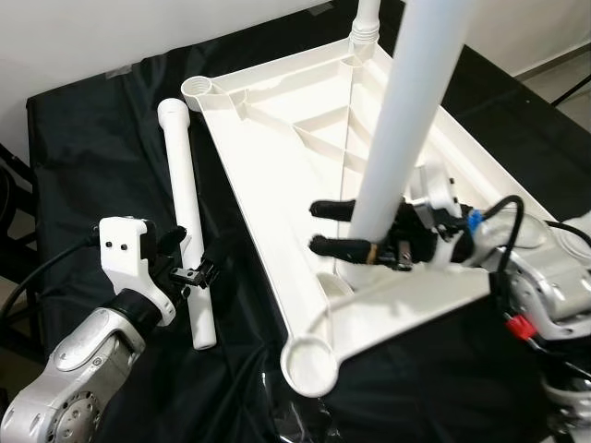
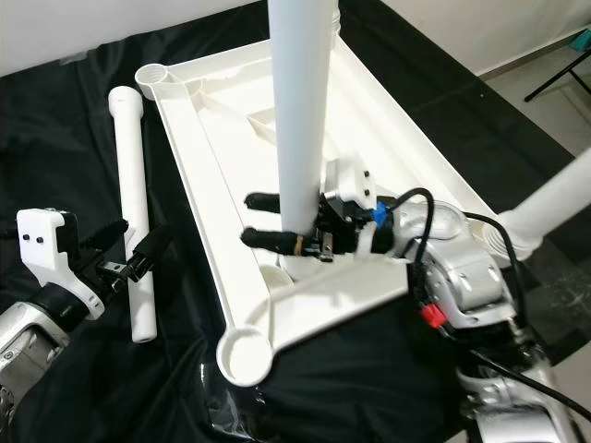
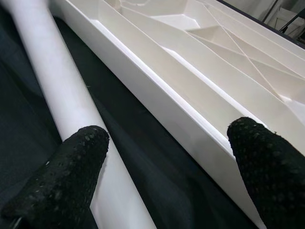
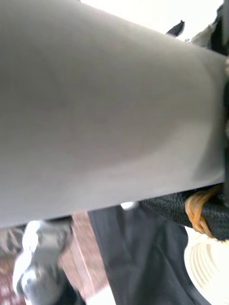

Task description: Building children table

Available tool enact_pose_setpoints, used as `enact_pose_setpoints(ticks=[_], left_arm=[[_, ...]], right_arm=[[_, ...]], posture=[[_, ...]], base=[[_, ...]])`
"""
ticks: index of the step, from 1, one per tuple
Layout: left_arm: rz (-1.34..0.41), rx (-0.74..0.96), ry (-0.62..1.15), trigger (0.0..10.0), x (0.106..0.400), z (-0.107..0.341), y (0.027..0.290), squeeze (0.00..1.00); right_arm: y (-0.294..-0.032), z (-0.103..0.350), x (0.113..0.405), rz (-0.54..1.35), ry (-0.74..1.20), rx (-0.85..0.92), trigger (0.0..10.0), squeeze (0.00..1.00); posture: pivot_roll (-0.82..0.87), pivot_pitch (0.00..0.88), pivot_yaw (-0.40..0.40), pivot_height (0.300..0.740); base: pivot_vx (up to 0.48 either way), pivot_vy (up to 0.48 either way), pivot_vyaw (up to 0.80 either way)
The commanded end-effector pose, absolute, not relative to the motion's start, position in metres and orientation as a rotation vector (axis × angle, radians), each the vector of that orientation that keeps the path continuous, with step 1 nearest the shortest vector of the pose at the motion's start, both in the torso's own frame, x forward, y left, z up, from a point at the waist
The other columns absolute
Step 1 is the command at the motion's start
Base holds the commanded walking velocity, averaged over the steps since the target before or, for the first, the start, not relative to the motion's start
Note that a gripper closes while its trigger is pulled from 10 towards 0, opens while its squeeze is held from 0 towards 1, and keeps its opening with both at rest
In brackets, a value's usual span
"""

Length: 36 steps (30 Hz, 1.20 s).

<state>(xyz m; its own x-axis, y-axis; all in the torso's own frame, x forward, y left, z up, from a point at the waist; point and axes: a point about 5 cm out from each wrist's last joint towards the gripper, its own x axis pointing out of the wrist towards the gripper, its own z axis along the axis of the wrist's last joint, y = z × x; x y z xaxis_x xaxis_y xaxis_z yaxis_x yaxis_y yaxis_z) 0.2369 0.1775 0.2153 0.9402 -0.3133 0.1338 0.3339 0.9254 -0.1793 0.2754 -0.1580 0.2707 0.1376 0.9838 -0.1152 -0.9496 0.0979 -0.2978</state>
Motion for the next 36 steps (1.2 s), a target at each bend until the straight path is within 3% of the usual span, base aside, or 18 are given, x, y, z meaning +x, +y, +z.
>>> enact_pose_setpoints(ticks=[1, 6, 13, 21, 26, 36], left_arm=[[-0.331, -0.200, -0.080, 10.0, 0.237, 0.211, 0.180, 0.00], [-0.345, -0.204, -0.086, 10.0, 0.238, 0.212, 0.179, 0.00], [-0.366, -0.209, -0.109, 10.0, 0.241, 0.215, 0.175, 0.00], [-0.356, -0.208, -0.114, 10.0, 0.244, 0.213, 0.177, 0.00], [-0.294, -0.228, -0.069, 10.0, 0.251, 0.208, 0.180, 0.00], [-0.248, -0.162, -0.091, 10.0, 0.263, 0.212, 0.177, 0.00]], right_arm=[[-0.160, 0.267, 0.265, 1.527, -0.075, -0.318, 10.0, 0.00], [-0.165, 0.271, 0.263, 1.521, -0.076, -0.330, 10.0, 0.00], [-0.176, 0.303, 0.292, 1.134, -0.334, -0.304, 10.0, 0.00], [-0.181, 0.326, 0.291, 0.991, -0.486, -0.165, 10.0, 0.00], [-0.157, 0.329, 0.276, 1.087, -0.547, -0.015, 10.0, 0.00], [-0.124, 0.313, 0.281, 1.059, -0.520, 0.005, 10.0, 0.00]], posture=[[0.05, 0.340, 0.030, 0.740], [0.05, 0.330, 0.029, 0.740], [0.05, 0.305, 0.021, 0.740], [0.03, 0.285, 0.013, 0.740], [0.02, 0.257, 0.000, 0.740], [0.01, 0.214, -0.019, 0.740]], base=[[0.000, 0.000, 0.00], [0.000, 0.000, 0.00], [0.000, 0.000, 0.00], [0.000, 0.000, 0.00], [0.000, 0.000, 0.00], [0.000, 0.000, 0.00]])
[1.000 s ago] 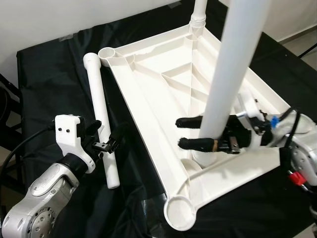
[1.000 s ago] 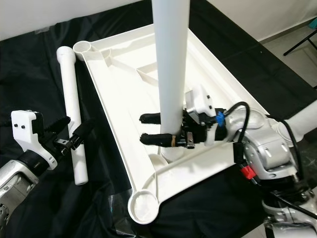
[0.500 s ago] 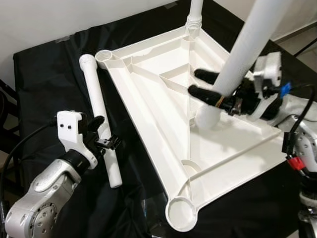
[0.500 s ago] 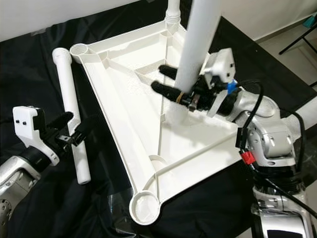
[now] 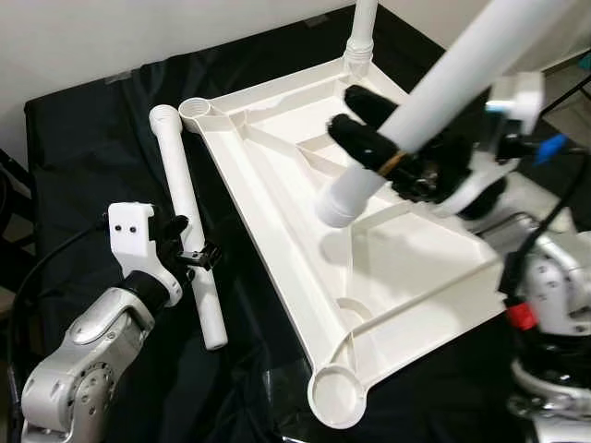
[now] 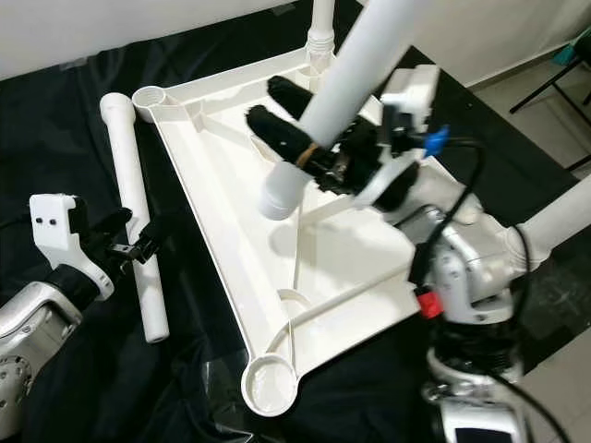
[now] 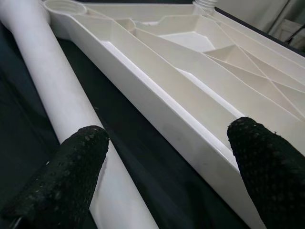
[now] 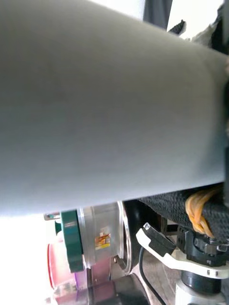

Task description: Building children table

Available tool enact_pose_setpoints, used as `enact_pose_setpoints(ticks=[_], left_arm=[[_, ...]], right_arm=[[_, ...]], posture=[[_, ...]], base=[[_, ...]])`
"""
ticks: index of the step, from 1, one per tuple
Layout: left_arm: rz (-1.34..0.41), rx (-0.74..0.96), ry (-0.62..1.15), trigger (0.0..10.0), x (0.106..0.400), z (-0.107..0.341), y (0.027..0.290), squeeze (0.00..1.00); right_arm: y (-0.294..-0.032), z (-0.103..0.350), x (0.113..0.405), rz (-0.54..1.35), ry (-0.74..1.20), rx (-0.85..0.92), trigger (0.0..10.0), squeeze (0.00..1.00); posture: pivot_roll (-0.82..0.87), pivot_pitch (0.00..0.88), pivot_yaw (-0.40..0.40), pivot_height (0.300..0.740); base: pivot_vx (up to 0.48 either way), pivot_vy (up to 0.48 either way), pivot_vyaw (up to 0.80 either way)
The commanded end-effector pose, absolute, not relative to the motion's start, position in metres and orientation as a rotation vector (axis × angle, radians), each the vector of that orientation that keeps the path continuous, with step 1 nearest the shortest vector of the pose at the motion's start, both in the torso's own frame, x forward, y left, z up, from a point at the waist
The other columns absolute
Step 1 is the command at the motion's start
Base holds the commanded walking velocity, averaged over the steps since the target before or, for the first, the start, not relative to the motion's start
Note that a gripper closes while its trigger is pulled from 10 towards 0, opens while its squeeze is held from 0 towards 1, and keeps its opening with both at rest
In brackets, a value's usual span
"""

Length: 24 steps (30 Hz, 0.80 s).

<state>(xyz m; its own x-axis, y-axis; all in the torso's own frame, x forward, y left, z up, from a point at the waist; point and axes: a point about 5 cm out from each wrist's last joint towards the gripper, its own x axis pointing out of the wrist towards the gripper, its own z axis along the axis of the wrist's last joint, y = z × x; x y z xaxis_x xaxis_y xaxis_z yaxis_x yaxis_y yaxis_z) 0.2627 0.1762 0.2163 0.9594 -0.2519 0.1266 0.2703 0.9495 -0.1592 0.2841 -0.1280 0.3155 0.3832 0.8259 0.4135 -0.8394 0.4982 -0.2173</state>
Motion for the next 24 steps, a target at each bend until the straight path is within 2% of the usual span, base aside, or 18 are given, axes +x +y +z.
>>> enact_pose_setpoints(ticks=[1, 5, 14, 24], left_arm=[[-0.248, -0.162, -0.091, 10.0, 0.263, 0.212, 0.177, 0.00], [-0.249, -0.145, -0.098, 10.0, 0.266, 0.208, 0.172, 0.00], [-0.276, -0.161, -0.110, 10.0, 0.269, 0.208, 0.159, 0.00], [-0.278, -0.154, -0.110, 10.0, 0.270, 0.206, 0.158, 0.00]], right_arm=[[-0.124, 0.313, 0.281, 1.059, -0.520, 0.005, 10.0, 0.00], [-0.108, 0.301, 0.281, 1.018, -0.490, 0.078, 10.0, 0.00], [-0.091, 0.294, 0.274, 1.020, -0.475, 0.123, 10.0, 0.00], [-0.085, 0.291, 0.274, 0.995, -0.471, 0.134, 10.0, 0.00]], posture=[[0.01, 0.214, -0.019, 0.740], [0.01, 0.184, -0.032, 0.740], [0.00, 0.161, -0.036, 0.740], [0.00, 0.165, -0.031, 0.740]], base=[[0.000, 0.000, 0.00], [0.000, 0.000, 0.00], [0.000, 0.000, 0.00], [-0.026, 0.000, 0.00]])
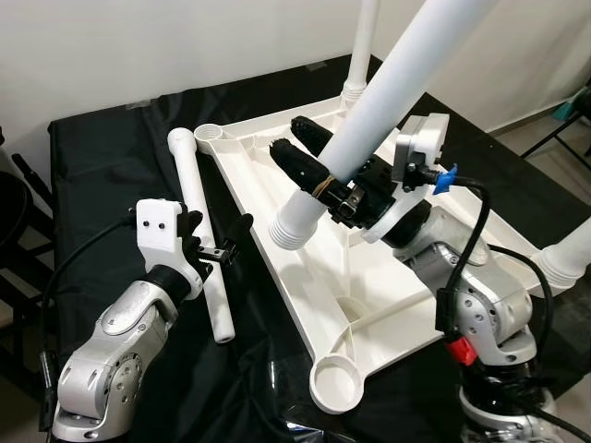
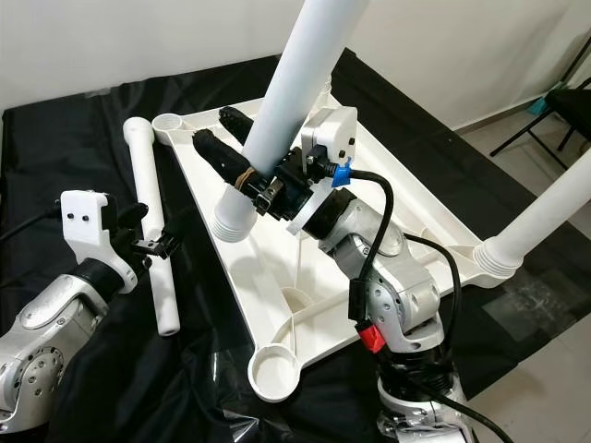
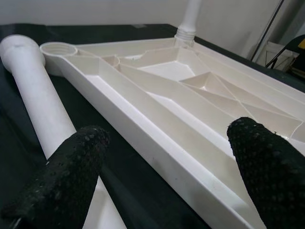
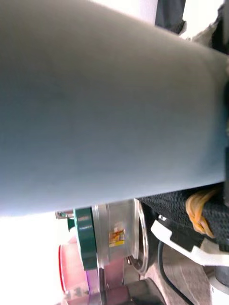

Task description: Building children table

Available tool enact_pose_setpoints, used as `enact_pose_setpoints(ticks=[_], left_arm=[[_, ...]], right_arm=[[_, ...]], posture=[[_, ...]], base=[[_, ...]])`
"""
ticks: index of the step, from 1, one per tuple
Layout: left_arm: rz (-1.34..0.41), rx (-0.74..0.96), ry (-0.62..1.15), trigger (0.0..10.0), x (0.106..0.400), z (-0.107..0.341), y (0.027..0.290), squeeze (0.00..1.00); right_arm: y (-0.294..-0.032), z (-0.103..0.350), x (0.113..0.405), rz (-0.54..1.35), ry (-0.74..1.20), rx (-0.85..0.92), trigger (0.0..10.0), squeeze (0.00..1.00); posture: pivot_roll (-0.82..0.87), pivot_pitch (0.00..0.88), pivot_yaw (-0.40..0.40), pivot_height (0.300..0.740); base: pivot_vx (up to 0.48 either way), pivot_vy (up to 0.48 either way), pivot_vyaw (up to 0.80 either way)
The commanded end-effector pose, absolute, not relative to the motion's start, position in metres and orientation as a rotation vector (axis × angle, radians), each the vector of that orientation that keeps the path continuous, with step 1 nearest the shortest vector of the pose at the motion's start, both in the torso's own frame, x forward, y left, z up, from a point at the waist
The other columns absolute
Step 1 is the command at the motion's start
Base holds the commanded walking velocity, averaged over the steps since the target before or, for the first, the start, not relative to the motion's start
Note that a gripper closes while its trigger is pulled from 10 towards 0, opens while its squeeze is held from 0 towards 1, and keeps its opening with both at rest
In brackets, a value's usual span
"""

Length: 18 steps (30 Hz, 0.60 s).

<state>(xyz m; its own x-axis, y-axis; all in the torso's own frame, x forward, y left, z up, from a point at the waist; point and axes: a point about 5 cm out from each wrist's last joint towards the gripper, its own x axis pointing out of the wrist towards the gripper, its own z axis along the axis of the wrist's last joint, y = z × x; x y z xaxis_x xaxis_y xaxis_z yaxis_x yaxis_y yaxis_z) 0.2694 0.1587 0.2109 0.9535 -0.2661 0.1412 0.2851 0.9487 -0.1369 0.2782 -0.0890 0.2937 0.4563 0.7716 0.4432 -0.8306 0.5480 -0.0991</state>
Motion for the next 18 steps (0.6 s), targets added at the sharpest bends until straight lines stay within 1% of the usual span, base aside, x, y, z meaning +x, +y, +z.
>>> enact_pose_setpoints(ticks=[1, 13, 18], left_arm=[[-0.278, -0.154, -0.110, 10.0, 0.2699, 0.2064, 0.1584, 0.00], [-0.288, -0.151, -0.109, 10.0, 0.2689, 0.2046, 0.1548, 0.00], [-0.290, -0.148, -0.106, 10.0, 0.2690, 0.2042, 0.1543, 0.00]], right_arm=[[-0.0854, 0.2910, 0.2743, 0.995, -0.471, 0.134, 10.0, 0.00], [-0.0816, 0.2856, 0.2749, 0.972, -0.453, 0.145, 10.0, 0.00], [-0.0811, 0.2829, 0.2758, 0.966, -0.443, 0.148, 10.0, 0.00]], posture=[[0.00, 0.165, -0.031, 0.740], [0.01, 0.169, -0.025, 0.740], [0.01, 0.170, -0.028, 0.740]], base=[[0.000, 0.000, 0.00], [0.000, 0.000, 0.00], [-0.267, 0.000, 0.00]])
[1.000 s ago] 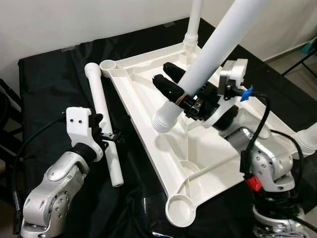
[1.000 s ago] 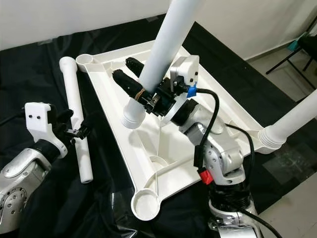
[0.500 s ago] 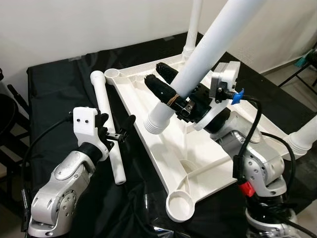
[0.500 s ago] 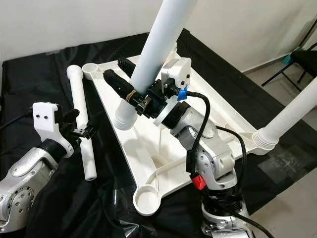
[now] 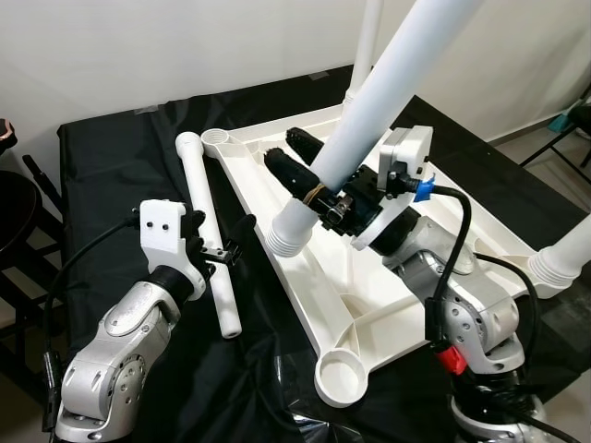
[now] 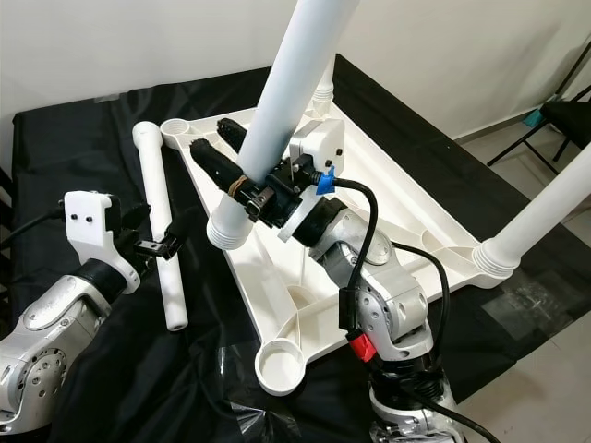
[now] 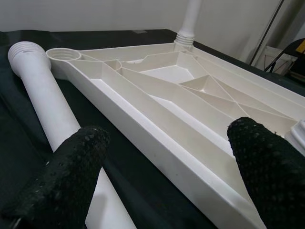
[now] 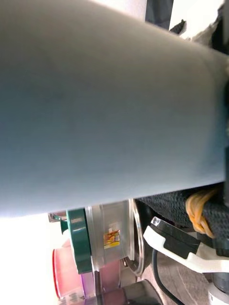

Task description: Building children table

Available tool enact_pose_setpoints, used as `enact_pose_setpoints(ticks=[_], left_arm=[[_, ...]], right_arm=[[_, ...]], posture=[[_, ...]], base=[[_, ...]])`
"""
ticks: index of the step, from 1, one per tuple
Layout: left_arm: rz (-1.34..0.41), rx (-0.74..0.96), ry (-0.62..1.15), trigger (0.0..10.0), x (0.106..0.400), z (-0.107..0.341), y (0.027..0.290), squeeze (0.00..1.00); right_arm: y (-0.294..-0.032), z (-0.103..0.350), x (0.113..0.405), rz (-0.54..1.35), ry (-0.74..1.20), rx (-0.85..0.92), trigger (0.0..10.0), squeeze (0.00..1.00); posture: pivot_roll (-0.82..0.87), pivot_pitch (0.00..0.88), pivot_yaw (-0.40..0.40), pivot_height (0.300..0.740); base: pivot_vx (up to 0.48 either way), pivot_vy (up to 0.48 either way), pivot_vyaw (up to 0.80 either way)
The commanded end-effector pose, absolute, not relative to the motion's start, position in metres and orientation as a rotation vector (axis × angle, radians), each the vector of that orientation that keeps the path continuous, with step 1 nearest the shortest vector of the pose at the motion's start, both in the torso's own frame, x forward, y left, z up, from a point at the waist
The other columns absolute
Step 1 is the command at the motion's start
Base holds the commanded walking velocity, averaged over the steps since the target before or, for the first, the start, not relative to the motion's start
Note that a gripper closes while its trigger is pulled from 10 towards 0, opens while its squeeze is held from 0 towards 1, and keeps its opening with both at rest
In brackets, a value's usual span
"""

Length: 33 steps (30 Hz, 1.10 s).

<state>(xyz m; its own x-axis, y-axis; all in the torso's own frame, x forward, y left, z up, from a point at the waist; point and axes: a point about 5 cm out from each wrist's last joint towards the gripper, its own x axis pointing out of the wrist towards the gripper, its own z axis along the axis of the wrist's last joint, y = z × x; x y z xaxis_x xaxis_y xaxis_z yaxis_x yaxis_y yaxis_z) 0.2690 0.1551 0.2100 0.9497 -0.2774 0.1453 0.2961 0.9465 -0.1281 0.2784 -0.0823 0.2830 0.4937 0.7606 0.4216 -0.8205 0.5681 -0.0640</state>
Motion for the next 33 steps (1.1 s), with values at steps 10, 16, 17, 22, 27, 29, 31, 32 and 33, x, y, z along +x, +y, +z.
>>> enact_pose_setpoints(ticks=[10, 16, 17, 22, 27, 29, 31, 32, 33], left_arm=[[-0.292, -0.147, -0.106, 10.0, 0.269, 0.204, 0.154, 0.00], [-0.312, -0.167, -0.123, 10.0, 0.269, 0.206, 0.153, 0.00], [-0.321, -0.180, -0.129, 10.0, 0.269, 0.207, 0.152, 0.00], [-0.352, -0.179, -0.128, 10.0, 0.266, 0.205, 0.150, 0.00], [-0.401, -0.174, -0.114, 10.0, 0.261, 0.200, 0.148, 0.00], [-0.425, -0.165, -0.094, 10.0, 0.258, 0.196, 0.145, 0.00], [-0.434, -0.178, -0.085, 10.0, 0.257, 0.194, 0.142, 0.00], [-0.435, -0.183, -0.084, 10.0, 0.257, 0.194, 0.142, 0.00], [-0.435, -0.183, -0.084, 10.0, 0.257, 0.194, 0.142, 0.00]], right_arm=[[-0.081, 0.280, 0.277, 0.961, -0.432, 0.152, 10.0, 0.00], [-0.081, 0.281, 0.278, 0.951, -0.434, 0.153, 10.0, 0.00], [-0.081, 0.281, 0.278, 0.949, -0.435, 0.152, 10.0, 0.00], [-0.082, 0.280, 0.278, 0.942, -0.431, 0.153, 10.0, 0.00], [-0.082, 0.276, 0.280, 0.926, -0.411, 0.153, 10.0, 0.00], [-0.081, 0.274, 0.282, 0.911, -0.395, 0.151, 10.0, 0.00], [-0.081, 0.268, 0.287, 0.869, -0.365, 0.141, 10.0, 0.00], [-0.081, 0.267, 0.289, 0.855, -0.355, 0.140, 10.0, 0.00], [-0.081, 0.267, 0.289, 0.855, -0.355, 0.140, 10.0, 0.00]], posture=[[0.01, 0.173, -0.029, 0.740], [0.01, 0.174, -0.031, 0.740], [0.01, 0.174, -0.031, 0.740], [0.01, 0.171, -0.028, 0.740], [0.01, 0.172, -0.028, 0.740], [0.01, 0.172, -0.027, 0.740], [0.02, 0.171, -0.026, 0.740], [0.02, 0.171, -0.026, 0.740], [0.02, 0.171, -0.026, 0.740]], base=[[-0.298, 0.000, 0.00], [-0.131, 0.000, 0.00], [0.000, 0.000, 0.00], [0.000, 0.000, 0.00], [0.000, 0.000, 0.00], [0.000, -0.454, 0.00], [0.000, -0.465, 0.00], [0.000, -0.465, 0.00], [0.000, -0.465, 0.00]])
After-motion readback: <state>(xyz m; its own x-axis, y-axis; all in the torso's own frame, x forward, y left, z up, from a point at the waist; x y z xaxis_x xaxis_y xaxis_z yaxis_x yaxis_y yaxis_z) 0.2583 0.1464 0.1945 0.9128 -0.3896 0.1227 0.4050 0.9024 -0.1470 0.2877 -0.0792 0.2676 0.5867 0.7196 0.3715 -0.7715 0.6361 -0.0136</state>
